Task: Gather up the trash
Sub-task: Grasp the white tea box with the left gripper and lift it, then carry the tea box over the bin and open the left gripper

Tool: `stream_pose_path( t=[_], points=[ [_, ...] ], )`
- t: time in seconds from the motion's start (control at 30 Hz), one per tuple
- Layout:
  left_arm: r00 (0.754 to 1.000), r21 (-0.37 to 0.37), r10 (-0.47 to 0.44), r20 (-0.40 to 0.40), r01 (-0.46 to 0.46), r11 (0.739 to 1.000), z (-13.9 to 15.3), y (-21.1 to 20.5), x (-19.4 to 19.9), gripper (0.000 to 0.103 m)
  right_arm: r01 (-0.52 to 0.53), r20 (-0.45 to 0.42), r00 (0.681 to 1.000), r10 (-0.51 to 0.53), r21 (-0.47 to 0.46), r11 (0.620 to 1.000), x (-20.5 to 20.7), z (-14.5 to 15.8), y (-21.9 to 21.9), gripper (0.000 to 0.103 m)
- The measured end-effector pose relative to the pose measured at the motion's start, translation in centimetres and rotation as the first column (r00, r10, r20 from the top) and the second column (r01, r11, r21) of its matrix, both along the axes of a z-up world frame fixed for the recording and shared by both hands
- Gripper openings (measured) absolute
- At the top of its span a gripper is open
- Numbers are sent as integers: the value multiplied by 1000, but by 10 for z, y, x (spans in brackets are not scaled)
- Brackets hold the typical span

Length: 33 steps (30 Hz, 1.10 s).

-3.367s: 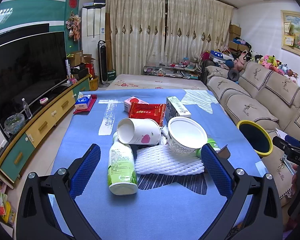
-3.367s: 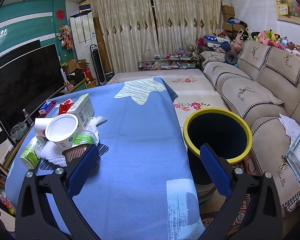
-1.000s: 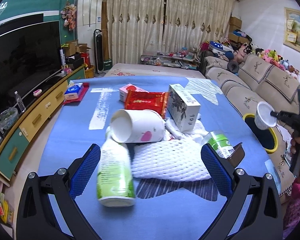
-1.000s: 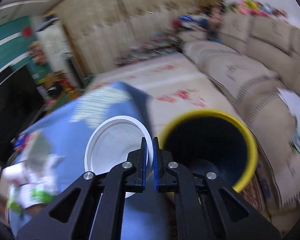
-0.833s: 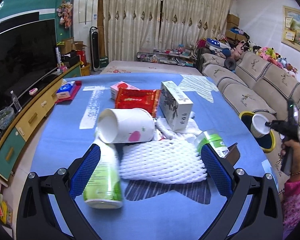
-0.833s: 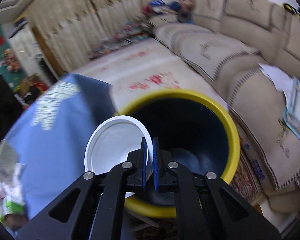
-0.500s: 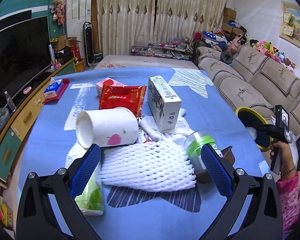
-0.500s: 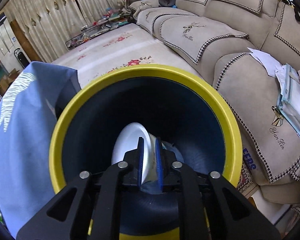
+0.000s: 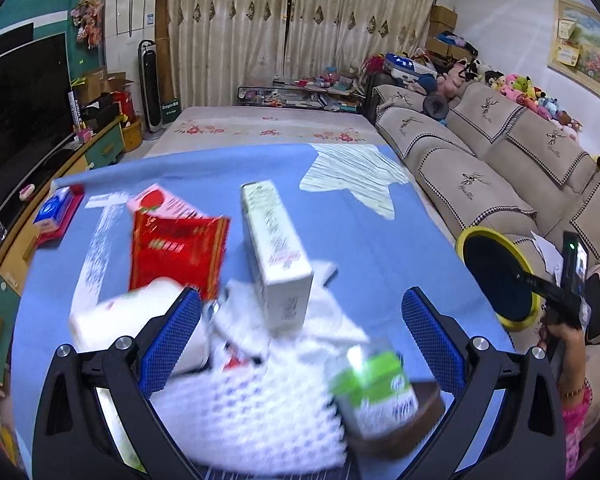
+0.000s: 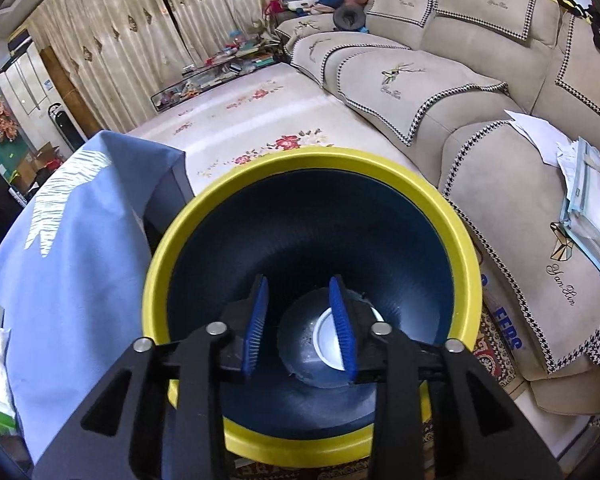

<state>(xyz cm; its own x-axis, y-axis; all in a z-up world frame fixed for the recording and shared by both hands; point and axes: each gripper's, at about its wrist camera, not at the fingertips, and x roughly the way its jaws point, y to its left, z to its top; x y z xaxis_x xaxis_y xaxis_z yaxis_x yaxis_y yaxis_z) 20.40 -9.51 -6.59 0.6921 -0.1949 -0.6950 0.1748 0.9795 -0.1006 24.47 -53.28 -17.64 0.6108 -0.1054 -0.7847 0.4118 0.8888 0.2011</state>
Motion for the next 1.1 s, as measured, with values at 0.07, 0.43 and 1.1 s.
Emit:
stream_pose_path(
  t=[0.07,0.43,1.1],
  points=[
    [1000,7,9,-13,-8,1000,-3,-4,14,98,-2,2,1000,2,7,1000,0,0,1,34],
    [994,69,73,-83,-67,995,-33,-11,56,67,-8,9,1000,8,35,999,3,0,1,36],
    [998,57,-36,53,33,998,20,-31,8,30,-12,74,997,7,66,998,-40,15,2,38]
  ],
)
